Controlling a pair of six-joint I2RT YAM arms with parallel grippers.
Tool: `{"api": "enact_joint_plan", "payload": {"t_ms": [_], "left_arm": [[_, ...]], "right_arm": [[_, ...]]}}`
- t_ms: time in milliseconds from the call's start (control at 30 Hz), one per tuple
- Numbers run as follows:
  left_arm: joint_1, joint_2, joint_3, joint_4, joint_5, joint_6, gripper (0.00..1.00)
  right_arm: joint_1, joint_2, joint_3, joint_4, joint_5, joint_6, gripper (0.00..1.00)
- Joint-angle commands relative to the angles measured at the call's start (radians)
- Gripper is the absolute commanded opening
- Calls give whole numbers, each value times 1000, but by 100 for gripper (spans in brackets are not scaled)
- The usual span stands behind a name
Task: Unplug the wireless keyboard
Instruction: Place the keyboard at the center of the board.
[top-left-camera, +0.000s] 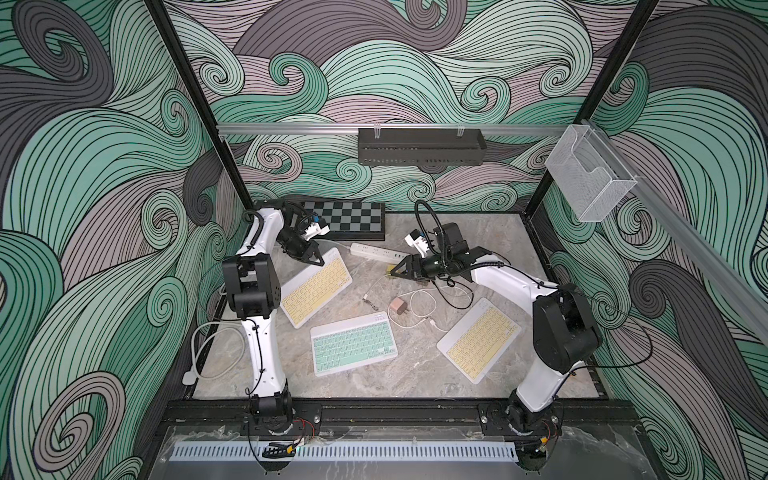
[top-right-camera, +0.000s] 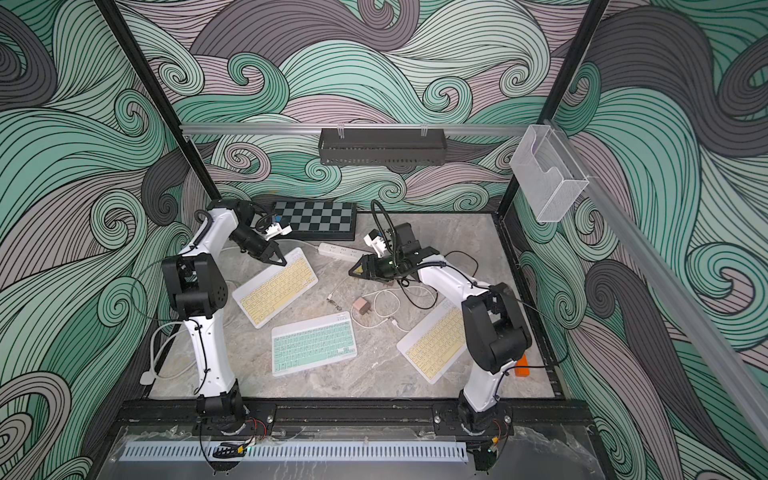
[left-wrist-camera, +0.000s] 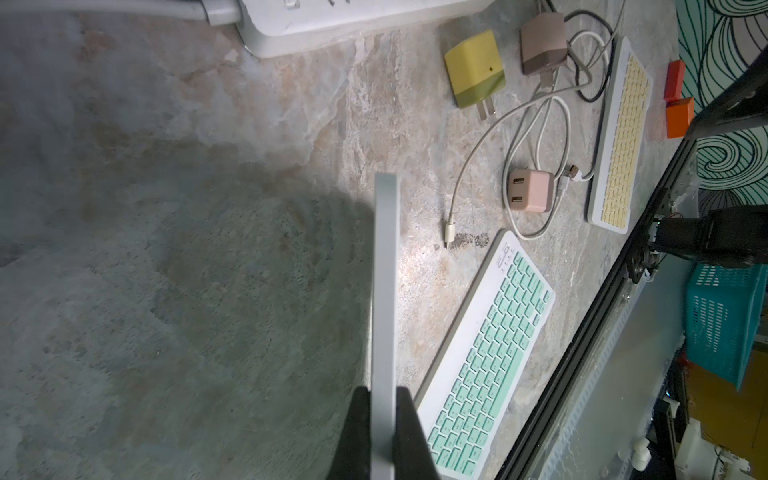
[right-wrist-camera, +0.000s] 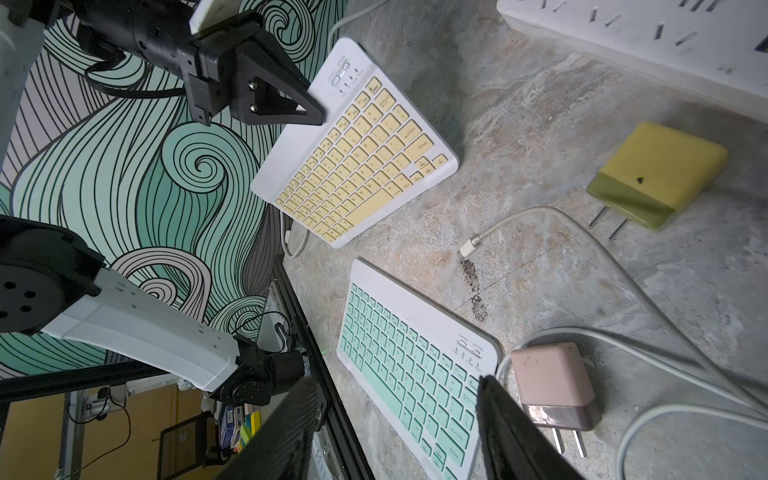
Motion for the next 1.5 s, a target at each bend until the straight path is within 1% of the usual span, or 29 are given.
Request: {"api": "enact_joint_plan", "payload": {"t_ms": [0,167,200,233,300,467,567,633,700,767,900,1033,1133,1300,1467], "left_arm": [[-8,40,45,-71,-33,50,0],[-23,90,63,-25,-162,16,1],[-25,97,65,-16,-190,17,3],[-28,101,64,-2,-224,17,9],[-39,112,64,25,-305,10,10],[-48,129,58,91,-348,-16,19],[-49,137,56,133,-388,-36,19],[-49,133,48,169,-391,-45,19],[-49,125,34,217,-395,-62,28],[-49,122,32,250,-392,-74,34],[-49,113,33,285,-391,-100,34],[-49,74,6,320,-378,-120,34],[-50,17,-43,369,-363,-143,35],[-50,-116,-110,434,-300,-194,35],[-62,-313,-229,543,-215,-264,36]], "right_arm": [[-6,-17,-13,3,15,-16,62],[-5,-11,-19,2,31,-19,62],[-6,-9,-19,3,34,-19,62],[-6,-6,-19,3,35,-20,62],[-6,-1,-19,5,36,-20,62],[-6,8,-19,6,38,-20,62],[-5,7,-20,6,42,-23,62],[-6,6,-25,7,44,-25,62],[-6,8,-26,8,46,-25,62],[-6,5,-28,8,49,-26,62],[-6,-19,-34,8,81,-41,62],[-7,-46,-45,5,119,-63,62],[-11,-65,-47,-3,150,-83,62],[-25,-110,-59,-5,204,-118,62],[-57,-182,-89,-4,283,-161,63]]}}
